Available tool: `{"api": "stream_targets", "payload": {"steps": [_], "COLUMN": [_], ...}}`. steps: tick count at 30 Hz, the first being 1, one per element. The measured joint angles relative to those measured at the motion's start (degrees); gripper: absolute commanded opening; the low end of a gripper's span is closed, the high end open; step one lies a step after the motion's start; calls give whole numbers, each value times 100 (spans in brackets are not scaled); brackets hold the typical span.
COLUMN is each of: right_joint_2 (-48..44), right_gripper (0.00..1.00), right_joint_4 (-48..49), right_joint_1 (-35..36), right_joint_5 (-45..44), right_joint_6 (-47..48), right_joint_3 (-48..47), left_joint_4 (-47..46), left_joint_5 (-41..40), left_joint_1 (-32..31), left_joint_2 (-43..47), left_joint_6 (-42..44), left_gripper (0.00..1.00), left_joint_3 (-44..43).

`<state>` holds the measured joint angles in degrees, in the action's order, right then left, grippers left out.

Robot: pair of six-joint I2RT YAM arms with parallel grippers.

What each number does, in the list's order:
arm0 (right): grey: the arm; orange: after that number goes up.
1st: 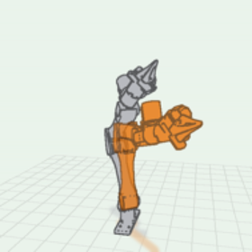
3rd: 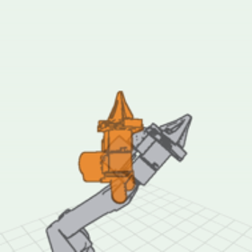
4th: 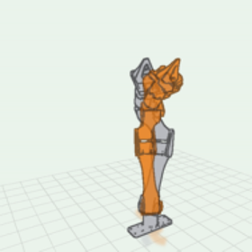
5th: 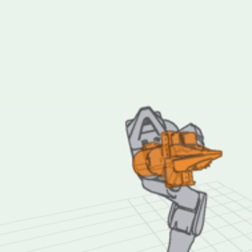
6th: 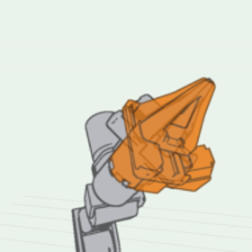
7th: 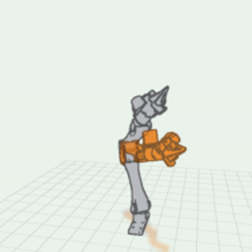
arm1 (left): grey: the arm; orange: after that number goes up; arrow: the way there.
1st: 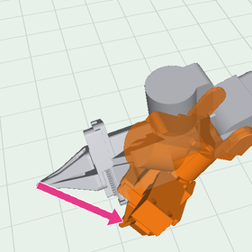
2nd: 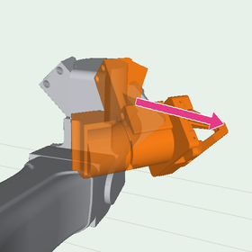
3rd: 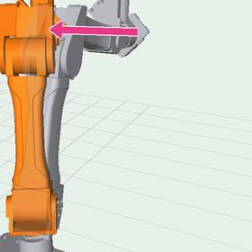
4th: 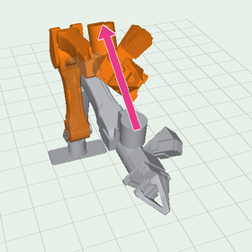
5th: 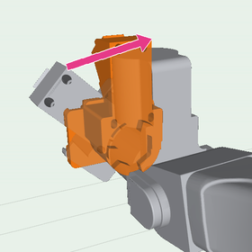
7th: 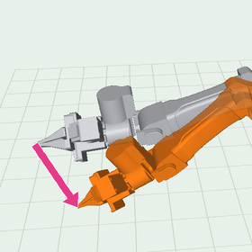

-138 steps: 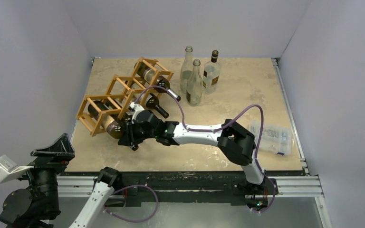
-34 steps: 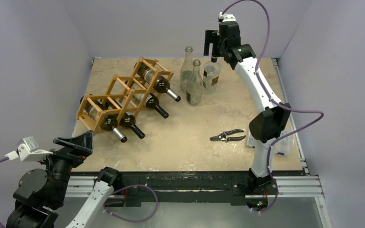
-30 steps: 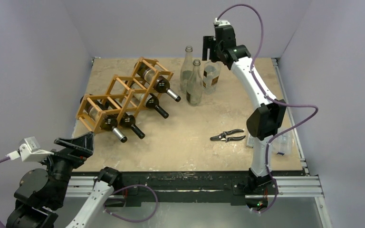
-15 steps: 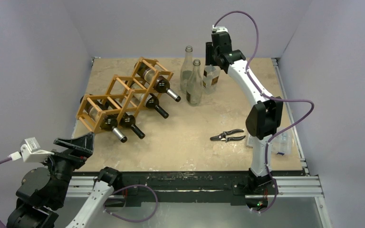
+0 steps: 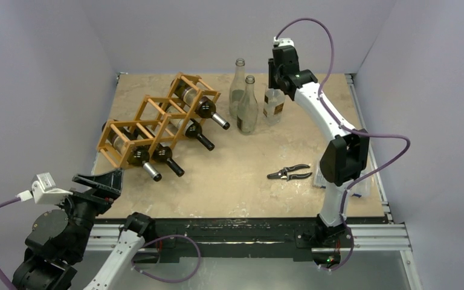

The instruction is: Put the wine bottle on the wine rack

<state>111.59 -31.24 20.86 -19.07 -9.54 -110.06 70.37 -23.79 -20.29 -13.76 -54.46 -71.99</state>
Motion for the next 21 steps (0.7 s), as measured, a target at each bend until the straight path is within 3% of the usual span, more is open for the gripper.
{"api": "stream_targets", "payload": {"steps": [4, 15, 21], "right_joint_2": [-306, -2221, -3508], "right_gripper": [0, 0, 0], "right_joint_4": [-118, -114, -136], "right_joint_1": [0, -4, -31], "right_joint_5": [-116, -70, 546], "right_joint_6": [26, -205, -649], "right_joint_3": [306, 1884, 2765], "left_joint_4": [-2, -225, -439], "left_joint_5": [24, 109, 214], "left_joint_1": [0, 0, 0], "left_joint_2": [-2, -173, -337], "left_joint_6": [0, 7, 9], "left_gripper": [83, 83, 83], "left_joint_3": [28, 271, 433]}}
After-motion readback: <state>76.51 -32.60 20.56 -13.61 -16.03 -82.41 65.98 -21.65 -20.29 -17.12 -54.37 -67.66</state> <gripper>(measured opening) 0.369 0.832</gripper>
